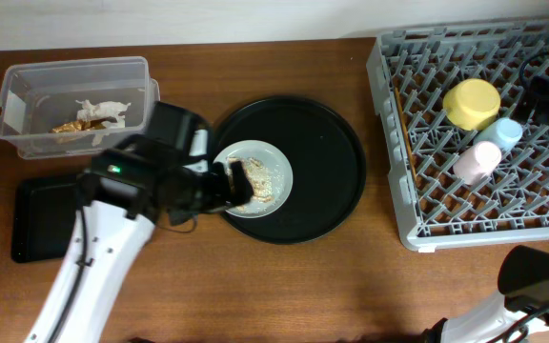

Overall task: Sort waste into correct bins and load items into the dishwasher rack
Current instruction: 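Reach the left gripper to the white plate and grasp its rim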

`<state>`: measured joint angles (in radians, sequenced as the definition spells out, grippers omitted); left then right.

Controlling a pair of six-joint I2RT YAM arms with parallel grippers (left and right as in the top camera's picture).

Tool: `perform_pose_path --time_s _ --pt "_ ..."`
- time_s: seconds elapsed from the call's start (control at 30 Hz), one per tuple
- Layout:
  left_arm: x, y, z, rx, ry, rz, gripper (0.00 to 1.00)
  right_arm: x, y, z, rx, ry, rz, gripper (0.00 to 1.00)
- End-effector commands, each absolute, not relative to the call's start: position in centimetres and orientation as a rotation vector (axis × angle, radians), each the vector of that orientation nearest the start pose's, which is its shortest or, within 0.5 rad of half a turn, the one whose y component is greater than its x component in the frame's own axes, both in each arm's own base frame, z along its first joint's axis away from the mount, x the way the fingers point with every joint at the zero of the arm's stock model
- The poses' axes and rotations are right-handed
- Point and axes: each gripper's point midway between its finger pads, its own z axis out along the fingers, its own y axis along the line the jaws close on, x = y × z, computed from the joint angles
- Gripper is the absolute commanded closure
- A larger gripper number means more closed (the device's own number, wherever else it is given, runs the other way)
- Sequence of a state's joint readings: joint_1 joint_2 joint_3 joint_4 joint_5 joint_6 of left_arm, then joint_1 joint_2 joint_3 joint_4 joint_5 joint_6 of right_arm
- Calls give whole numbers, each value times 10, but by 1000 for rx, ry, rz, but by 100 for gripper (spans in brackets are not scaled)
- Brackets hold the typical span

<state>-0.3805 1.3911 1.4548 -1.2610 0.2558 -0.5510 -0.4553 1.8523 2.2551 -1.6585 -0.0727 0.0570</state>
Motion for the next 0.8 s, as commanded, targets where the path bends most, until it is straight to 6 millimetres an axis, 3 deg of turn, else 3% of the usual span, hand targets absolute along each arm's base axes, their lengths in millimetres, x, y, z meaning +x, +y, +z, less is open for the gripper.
perform_pose_path --time_s 0.0,0.1,0.37,0.63,0.77 --pt "270 -168 224 -79 2779 -383 1 339 -152 284 719 2730 23 2" --pt "282 -183 217 0 2725 -273 1 339 -152 284 718 2730 23 2" --pt "324 -226 158 307 2667 119 1 339 -152 284 719 2730 23 2" --pt "362 -262 92 356 2694 184 1 339 -152 284 718 2731 23 2" --pt "375 -271 81 302 2661 171 5 339 -152 284 719 2730 23 2"
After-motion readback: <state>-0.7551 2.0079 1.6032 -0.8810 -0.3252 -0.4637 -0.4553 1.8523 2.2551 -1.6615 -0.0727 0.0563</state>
